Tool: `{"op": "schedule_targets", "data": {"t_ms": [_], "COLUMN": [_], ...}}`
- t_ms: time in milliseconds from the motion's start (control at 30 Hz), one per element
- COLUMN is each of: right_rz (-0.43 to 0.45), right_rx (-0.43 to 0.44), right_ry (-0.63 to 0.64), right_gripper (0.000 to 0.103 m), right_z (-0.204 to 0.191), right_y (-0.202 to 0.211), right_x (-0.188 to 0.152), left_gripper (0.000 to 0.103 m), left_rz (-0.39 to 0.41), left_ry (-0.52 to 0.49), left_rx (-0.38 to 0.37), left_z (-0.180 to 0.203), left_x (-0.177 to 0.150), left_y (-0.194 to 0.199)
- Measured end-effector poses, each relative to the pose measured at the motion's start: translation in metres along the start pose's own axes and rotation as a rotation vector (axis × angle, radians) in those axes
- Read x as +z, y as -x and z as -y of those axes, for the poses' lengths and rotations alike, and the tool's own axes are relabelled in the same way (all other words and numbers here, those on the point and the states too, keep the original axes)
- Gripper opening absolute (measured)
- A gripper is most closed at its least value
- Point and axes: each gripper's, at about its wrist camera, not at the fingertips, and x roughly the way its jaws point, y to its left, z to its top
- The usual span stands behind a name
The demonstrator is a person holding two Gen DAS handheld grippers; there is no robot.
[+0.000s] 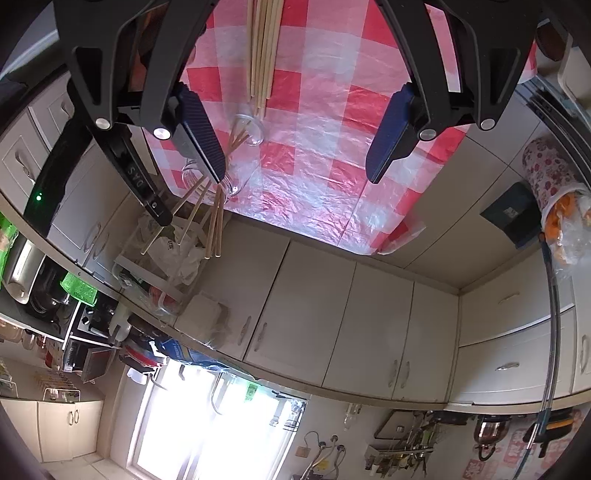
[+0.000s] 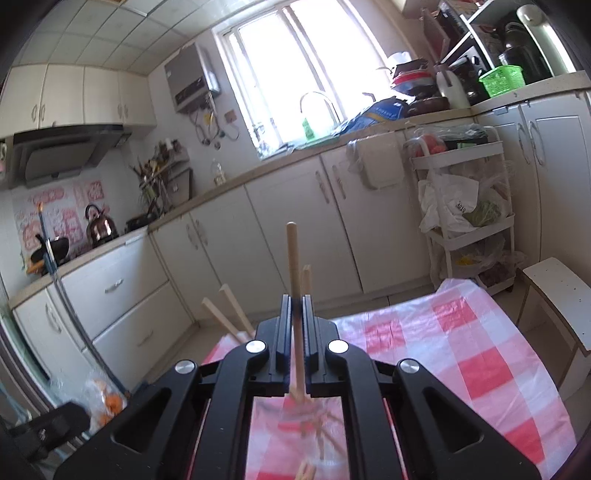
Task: Organize utensils
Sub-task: 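Lower the right tool's stick into the jar and open the right tool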
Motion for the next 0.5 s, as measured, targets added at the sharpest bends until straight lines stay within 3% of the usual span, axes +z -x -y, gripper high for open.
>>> {"op": "schedule_targets", "data": {"t_ms": [33,133,200,267,433,500], "right_rz": [-0.019,-0.069,-0.121,-0.227,-0.486,-0.537], "right_rx": [0.001,-0.004,0.000,-0.010,-0.001,-0.006], "right_ry": [0.005,0.006,0.015,0.030,0.071,0.069], "right_gripper": [0.008,0.031,0.031,0.030,0.017,0.017], "right_z": [-0.001,0.000,0.000,-0.002,-0.007,-0.008], "right_y": [0.003,0.021,0.033,0.040,0.033,0.028], "right_x": [-0.003,-0.012,-0.019,-0.034,-0.085,-0.097], "left_gripper": [0.075,0.075,0.075,0.075,0.075,0.075], "left_rz": [-0.002,-0.020,-0.031,-0.044,-0.063,-0.077], "left_ry": [0.001,0.012,0.029,0.042,0.053,0.053], "left_rx": [0.006,0.025,0.042,0.059,0.072,0.070], "left_z": [0.000,-0.005,-0.011,-0.017,-0.024,-0.025], "left_x": [-0.001,-0.002,-0.003,-0.005,-0.013,-0.016], "left_y": [-0.001,-0.004,-0.006,-0.009,-0.016,-0.020]}}
